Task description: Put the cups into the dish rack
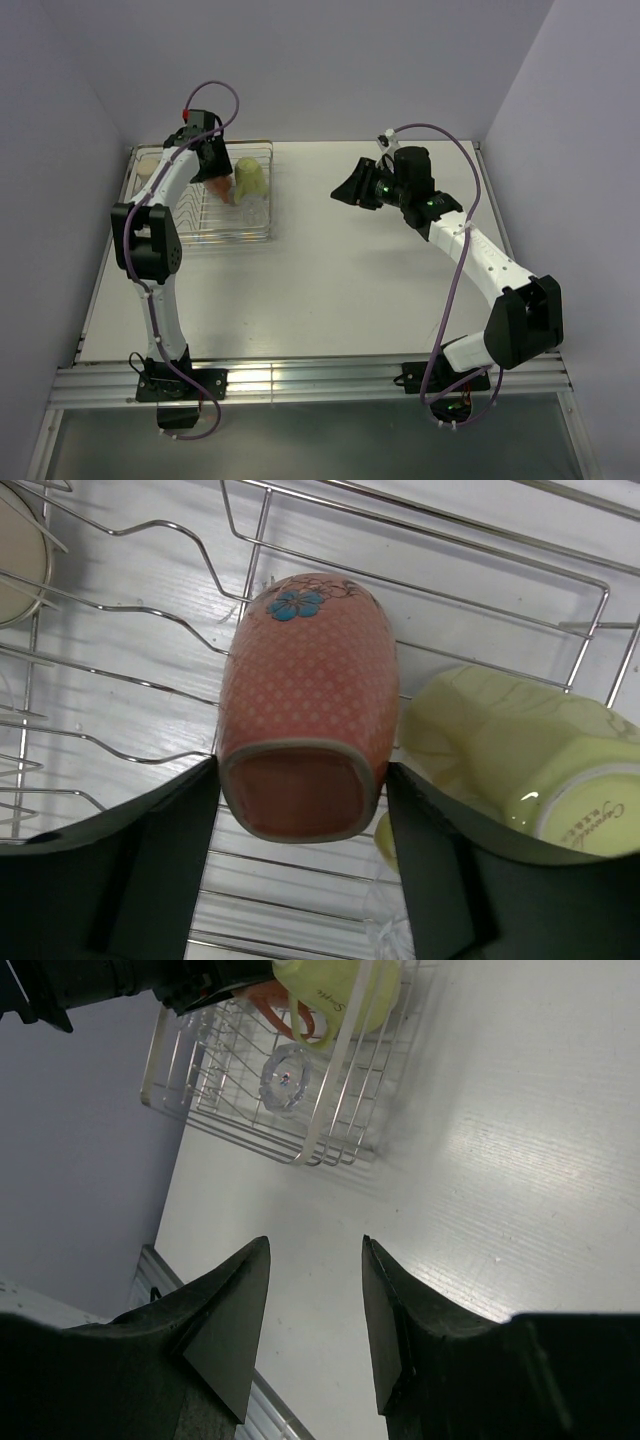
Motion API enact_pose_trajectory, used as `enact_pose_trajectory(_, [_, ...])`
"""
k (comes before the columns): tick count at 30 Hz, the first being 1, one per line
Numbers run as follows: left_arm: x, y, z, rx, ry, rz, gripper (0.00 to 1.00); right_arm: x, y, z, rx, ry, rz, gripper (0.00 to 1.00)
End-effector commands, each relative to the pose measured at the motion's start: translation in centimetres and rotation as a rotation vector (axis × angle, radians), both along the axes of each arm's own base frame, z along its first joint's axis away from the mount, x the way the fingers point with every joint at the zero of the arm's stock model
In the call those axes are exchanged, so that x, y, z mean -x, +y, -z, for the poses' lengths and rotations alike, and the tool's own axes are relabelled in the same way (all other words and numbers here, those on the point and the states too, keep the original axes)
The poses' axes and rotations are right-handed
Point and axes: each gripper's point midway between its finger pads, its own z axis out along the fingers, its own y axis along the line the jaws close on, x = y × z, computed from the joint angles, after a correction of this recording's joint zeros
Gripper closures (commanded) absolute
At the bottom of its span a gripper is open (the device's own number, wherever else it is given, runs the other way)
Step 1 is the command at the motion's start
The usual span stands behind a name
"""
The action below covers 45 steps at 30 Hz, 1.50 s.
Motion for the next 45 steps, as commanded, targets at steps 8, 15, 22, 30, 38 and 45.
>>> enact_pose_trajectory(8, [-2.0,-0.3,-2.8,0.004,-0.048,0.015,0.83,-0.3,0.5,-0.6,-0.002,-0.044,-0.019,0.5])
enact_pose_trajectory(15, [-2.4,-0.6,-3.4,0.024,-0.029,0.046,0.81,-0.3,0.5,-0.6,-0.003,-0.04,-0.021,0.5])
enact_pose_trajectory(22, [-2.2,-0.7,-3.6,0.05,-0.002,0.069,0.77,-0.4,0.6,-0.7,-0.007,-0.04,-0.025,0.5])
enact_pose_trajectory(30, [-1.9,-0.5,-5.5,0.05,-0.023,0.075,0.76,-0.3,0.9,-0.8,-0.01,-0.04,-0.03,0.5])
enact_pose_trajectory(38, [-1.6,-0.4,-6.3,0.041,-0.025,0.082,0.76,-0.3,1.0,-0.7,-0.008,-0.038,-0.032,0.51])
enact_pose_trajectory(45, [-1.4,-0.1,-6.0,0.023,-0.012,0.086,0.75,-0.4,1.3,-0.6,-0.008,-0.035,-0.036,0.51])
